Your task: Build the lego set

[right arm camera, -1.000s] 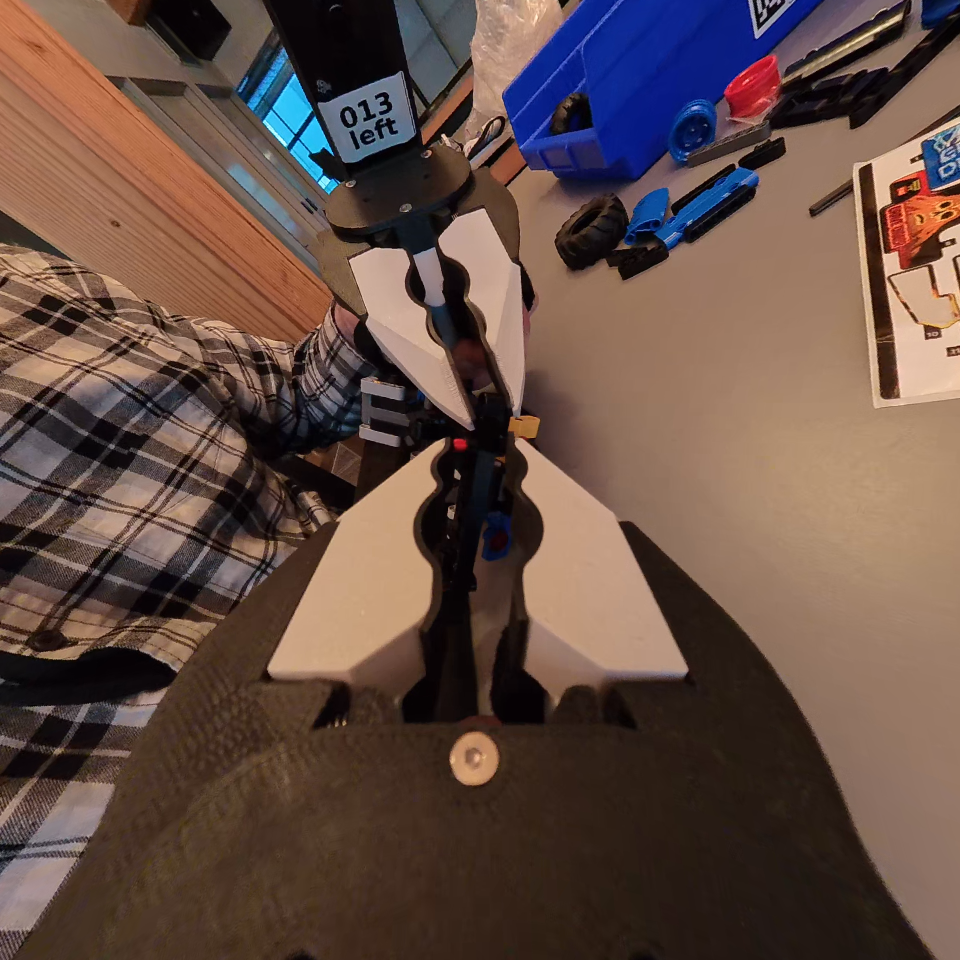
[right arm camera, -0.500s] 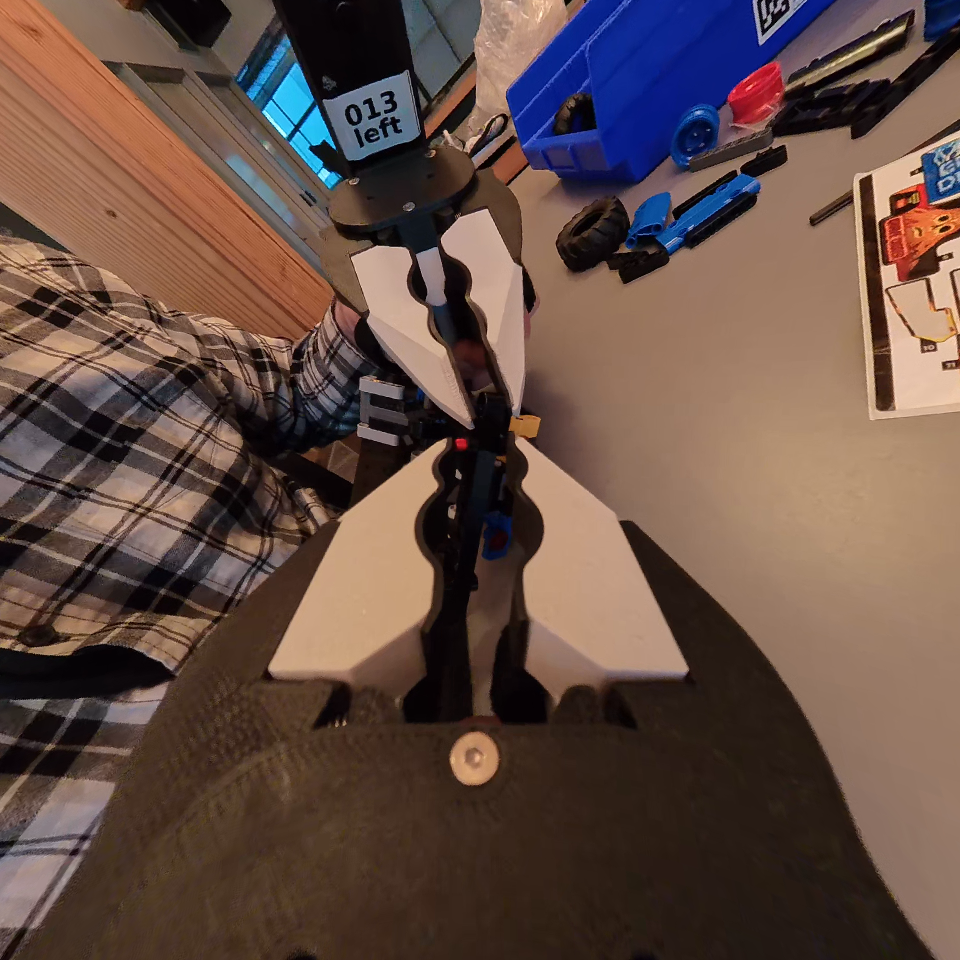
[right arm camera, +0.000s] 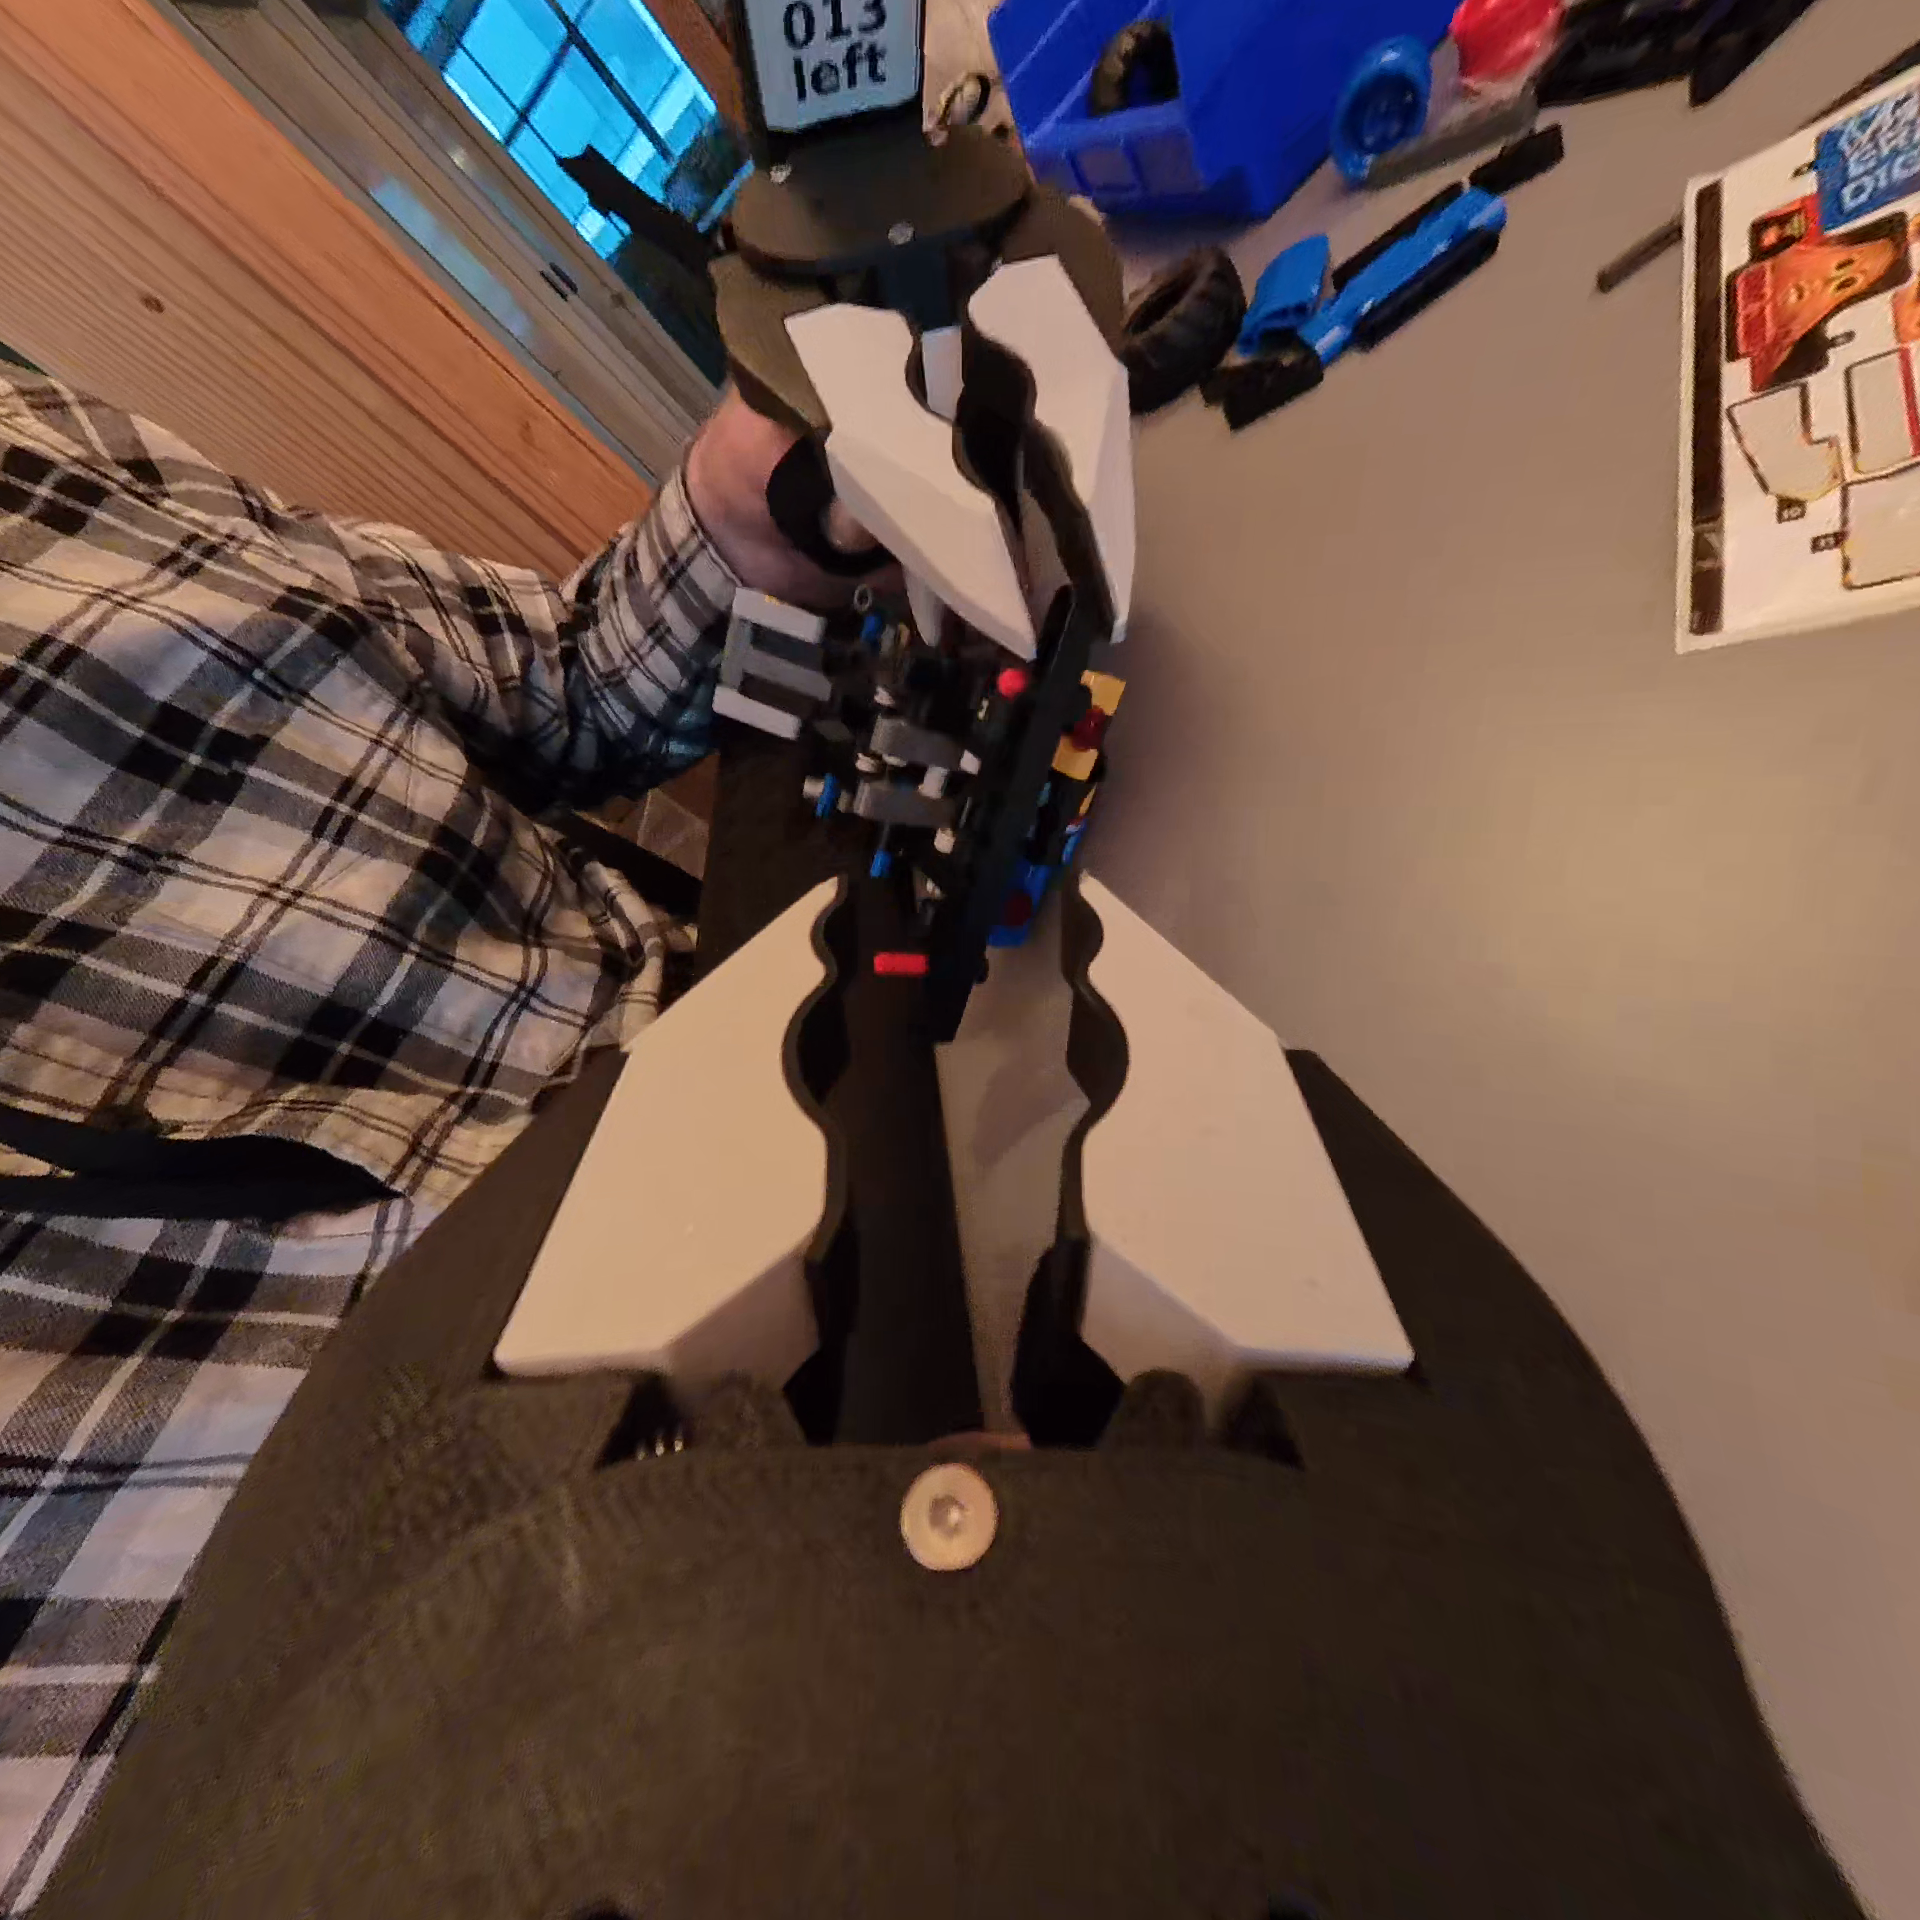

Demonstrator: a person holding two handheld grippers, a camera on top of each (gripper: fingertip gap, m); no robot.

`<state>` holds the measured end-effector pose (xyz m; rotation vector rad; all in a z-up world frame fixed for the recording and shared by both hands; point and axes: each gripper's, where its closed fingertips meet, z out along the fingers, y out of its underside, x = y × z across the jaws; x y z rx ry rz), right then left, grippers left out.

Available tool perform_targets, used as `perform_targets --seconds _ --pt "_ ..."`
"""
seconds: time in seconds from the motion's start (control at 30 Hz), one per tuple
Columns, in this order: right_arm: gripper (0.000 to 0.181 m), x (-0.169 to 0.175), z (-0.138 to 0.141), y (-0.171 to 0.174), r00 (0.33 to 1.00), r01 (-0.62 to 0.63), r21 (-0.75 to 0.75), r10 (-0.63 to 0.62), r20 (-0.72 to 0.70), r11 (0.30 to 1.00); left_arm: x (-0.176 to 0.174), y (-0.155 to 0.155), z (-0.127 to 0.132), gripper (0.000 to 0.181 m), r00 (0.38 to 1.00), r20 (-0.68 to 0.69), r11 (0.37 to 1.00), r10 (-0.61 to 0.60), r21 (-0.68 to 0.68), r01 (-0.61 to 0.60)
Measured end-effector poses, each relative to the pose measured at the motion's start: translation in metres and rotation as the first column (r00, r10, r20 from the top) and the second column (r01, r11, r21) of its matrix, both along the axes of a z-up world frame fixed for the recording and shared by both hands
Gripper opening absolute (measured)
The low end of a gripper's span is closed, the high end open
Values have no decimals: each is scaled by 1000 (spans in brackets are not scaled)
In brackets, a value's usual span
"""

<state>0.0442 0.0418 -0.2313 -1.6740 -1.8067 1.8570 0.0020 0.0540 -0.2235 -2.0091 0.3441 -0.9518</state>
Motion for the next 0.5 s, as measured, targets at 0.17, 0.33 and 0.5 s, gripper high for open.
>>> perform_targets --seconds 0.17,0.33,0.5 --pt "38 7 -16 -11 996 -74 153 65 64 985 -5 2 -6 11 1000 31 999 -4 -39 5" --pt "36 8 -21 -17 994 -100 210 87 73 973 -18 6 -10 12 997 75 997 18 -77 -12" --pt "34 1 -31 -22 992 -105 278 81 98 955 -26 8 -17 24 995 92 993 39 -117 -28"
